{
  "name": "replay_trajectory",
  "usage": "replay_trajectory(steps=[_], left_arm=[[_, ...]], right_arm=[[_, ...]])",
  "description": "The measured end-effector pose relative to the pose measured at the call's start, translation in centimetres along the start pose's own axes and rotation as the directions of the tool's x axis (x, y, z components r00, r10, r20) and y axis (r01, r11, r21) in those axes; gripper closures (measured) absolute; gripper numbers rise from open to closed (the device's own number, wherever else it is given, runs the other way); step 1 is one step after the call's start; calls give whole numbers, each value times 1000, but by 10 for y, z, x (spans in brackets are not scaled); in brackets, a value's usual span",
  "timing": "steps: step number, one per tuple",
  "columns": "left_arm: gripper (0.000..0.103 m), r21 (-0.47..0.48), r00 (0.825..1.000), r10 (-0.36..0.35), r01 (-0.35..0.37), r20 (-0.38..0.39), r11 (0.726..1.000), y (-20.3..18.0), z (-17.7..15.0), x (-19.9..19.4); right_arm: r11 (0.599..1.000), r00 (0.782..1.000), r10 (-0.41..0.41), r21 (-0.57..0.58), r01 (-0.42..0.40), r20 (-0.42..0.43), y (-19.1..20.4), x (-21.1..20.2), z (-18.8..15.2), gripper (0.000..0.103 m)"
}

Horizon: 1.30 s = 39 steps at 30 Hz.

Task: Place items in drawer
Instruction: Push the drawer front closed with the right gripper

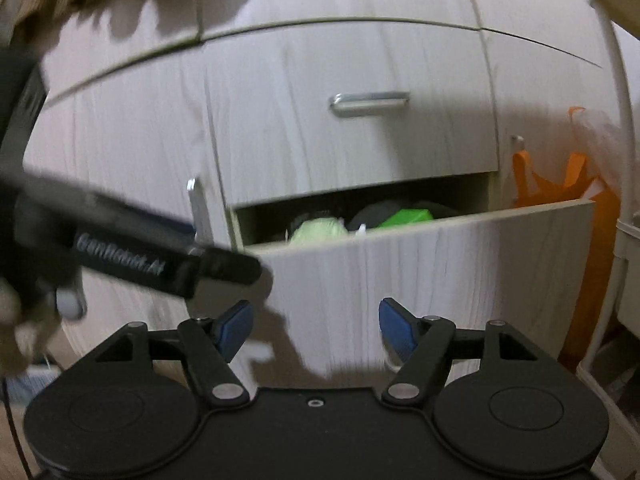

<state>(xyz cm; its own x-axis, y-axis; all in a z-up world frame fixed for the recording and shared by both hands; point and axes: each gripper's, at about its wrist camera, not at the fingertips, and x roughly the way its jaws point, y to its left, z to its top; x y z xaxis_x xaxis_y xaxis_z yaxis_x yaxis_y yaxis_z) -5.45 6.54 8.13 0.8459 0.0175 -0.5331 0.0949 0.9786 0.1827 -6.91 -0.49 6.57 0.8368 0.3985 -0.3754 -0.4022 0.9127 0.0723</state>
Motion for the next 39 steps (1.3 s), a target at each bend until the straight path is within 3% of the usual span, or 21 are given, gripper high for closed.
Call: replay_trajectory(steps=[3, 6, 15, 28, 30, 39], left_arm=[[18, 35, 999, 35, -35, 12, 999, -4, -3, 3], [18, 30, 999, 32, -32, 17, 999, -5, -4, 4], [11, 15, 999, 47, -48, 5, 999, -7, -4, 10], [5, -34, 999, 46, -46, -4, 998, -5, -6, 20], [5, -41, 999, 42, -43, -7, 998, -6, -6, 23], [4, -76, 999, 28, -29, -19, 997, -8, -5, 31]], right_arm=[[996, 1000, -13, -85, 13, 0, 10, 3, -3, 28], [995, 1000, -17, -98, 15, -19, 13, 10, -8, 31], [998, 998, -48, -24, 50, 46, 11, 26, -16, 37], [990, 996, 58, 125, -67, 74, -4, 38, -21, 37], [983, 993, 81, 159, -94, 89, -10, 38, -25, 33], [982, 991, 82, 162, -98, 102, -9, 41, -27, 31]])
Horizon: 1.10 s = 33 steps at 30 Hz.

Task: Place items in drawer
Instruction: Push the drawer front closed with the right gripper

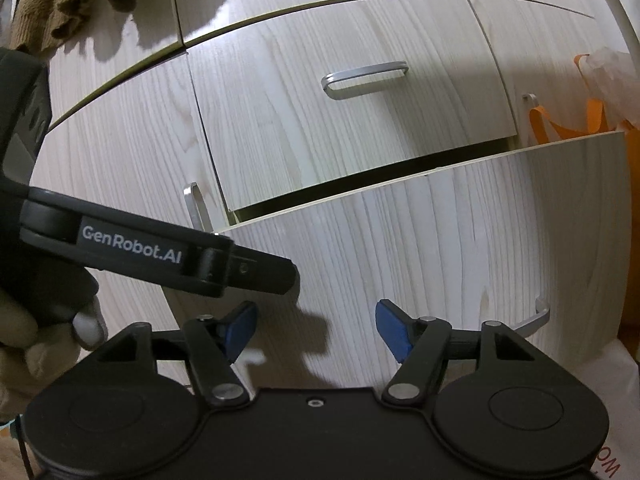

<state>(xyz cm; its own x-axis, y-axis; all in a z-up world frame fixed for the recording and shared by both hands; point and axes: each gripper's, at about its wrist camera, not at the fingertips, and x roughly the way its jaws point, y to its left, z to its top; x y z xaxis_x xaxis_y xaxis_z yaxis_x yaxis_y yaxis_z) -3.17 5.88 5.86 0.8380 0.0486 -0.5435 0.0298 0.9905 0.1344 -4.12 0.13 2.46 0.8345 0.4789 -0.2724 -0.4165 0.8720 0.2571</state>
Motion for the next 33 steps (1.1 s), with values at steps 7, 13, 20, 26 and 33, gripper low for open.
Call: replay_trajectory(steps=[7, 13, 20, 26, 33], left_arm=[[4, -48, 1000, -21, 20, -20, 999, 0, 0, 9], [4, -63, 1000, -20, 18, -19, 998, -4, 0, 14], [4, -87, 1000, 6, -6, -1, 996, -1, -1, 20], [4, -73, 1000, 12, -12, -1, 997, 3, 4, 25], [3, -118, 999, 41, -43, -13, 992, 12, 6, 38]], right_arm=[[1000, 1000, -6, 0, 6, -5, 1, 2, 2, 30], [1000, 1000, -8, -2, 8, -3, -2, 3, 2, 26], [1000, 1000, -7, -7, 7, -18, -8, 15, 7, 26], [1000, 1000, -6, -9, 5, -23, -9, 22, 9, 26], [995, 995, -28, -99, 19, -91, -2, 52, 17, 28]])
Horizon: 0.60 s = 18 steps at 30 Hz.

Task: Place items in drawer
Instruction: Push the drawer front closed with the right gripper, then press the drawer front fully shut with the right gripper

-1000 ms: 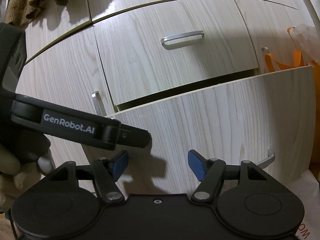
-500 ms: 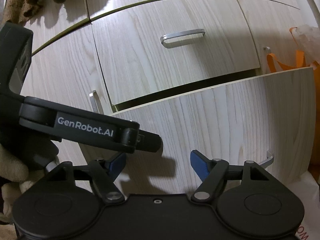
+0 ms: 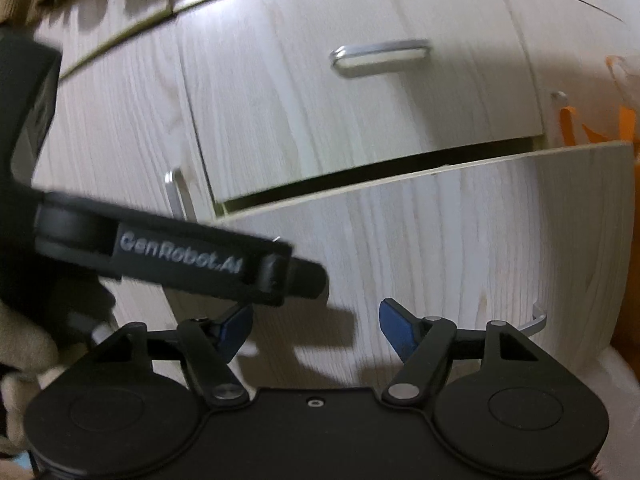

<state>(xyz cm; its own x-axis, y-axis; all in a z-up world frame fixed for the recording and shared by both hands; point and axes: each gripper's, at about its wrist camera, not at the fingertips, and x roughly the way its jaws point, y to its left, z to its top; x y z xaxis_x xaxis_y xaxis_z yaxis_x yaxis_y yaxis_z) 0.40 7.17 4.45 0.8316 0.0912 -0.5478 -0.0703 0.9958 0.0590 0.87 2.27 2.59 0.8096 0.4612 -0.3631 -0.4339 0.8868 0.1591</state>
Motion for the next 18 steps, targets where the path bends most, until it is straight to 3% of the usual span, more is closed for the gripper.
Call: replay_trajectory(steps=[2, 6, 11, 18], left_arm=[[3, -12, 1000, -1, 1, -8, 1000, 3, 0, 4], [1, -55, 1000, -5, 3, -27, 998, 9, 1, 14], [1, -36, 999, 33, -34, -19, 999, 7, 3, 20], [3, -127, 995, 57, -67, -80, 990, 20, -5, 19]], right_arm=[[997, 999, -25, -78, 23, -30, 6, 7, 2, 29], [990, 995, -55, -131, 44, -83, -2, 20, 7, 36], [976, 978, -141, -185, 112, -151, -30, 50, 13, 68], [955, 970, -167, -274, 115, -176, -37, 63, 17, 67]])
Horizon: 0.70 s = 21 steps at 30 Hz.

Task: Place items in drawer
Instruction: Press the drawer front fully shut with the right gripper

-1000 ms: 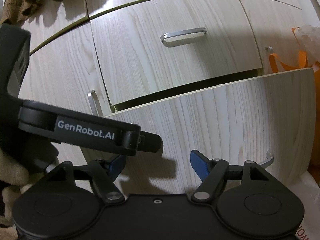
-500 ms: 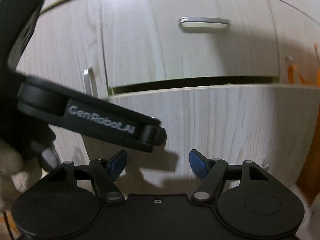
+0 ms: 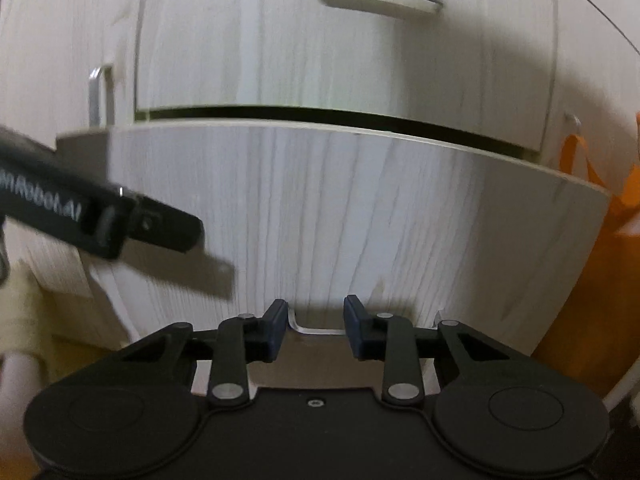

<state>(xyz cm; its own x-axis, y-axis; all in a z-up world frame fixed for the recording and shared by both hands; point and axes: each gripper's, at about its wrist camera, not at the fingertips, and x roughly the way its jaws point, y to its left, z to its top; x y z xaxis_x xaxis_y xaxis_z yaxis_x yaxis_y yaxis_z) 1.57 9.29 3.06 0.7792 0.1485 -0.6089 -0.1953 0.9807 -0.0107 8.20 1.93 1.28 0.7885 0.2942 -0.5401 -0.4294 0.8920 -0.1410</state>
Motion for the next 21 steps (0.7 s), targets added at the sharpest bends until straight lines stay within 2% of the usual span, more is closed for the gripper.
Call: replay_trajectory(steps=[2, 6, 8, 10, 15, 18, 21], left_arm=[[4, -40, 999, 6, -8, -47, 999, 5, -11, -2], [4, -136, 986, -92, 73, -139, 988, 18, -28, 0], [4, -121, 985, -85, 68, -147, 990, 18, -31, 0], [4, -73, 989, -57, 48, -135, 996, 14, -35, 0], [7, 52, 997, 4, -1, -75, 999, 1, -49, -4], [8, 37, 999, -32, 33, -29, 999, -2, -45, -4], [8, 44, 999, -30, 28, 40, 999, -5, -42, -15]], right_arm=[[1000, 1000, -5, -24, 5, 3, 2, 0, -1, 67], [993, 1000, -8, -114, 7, -6, 8, 2, -2, 60], [983, 1000, -14, -184, 12, -8, 11, 3, -5, 59], [977, 1000, -6, -212, 3, -13, 11, 3, -6, 55], [972, 1000, -20, -233, 16, -13, 11, 5, -7, 55], [979, 1000, -9, -204, 6, -15, 7, 5, -5, 55], [983, 1000, 3, -185, -6, -16, 2, 8, -1, 55]])
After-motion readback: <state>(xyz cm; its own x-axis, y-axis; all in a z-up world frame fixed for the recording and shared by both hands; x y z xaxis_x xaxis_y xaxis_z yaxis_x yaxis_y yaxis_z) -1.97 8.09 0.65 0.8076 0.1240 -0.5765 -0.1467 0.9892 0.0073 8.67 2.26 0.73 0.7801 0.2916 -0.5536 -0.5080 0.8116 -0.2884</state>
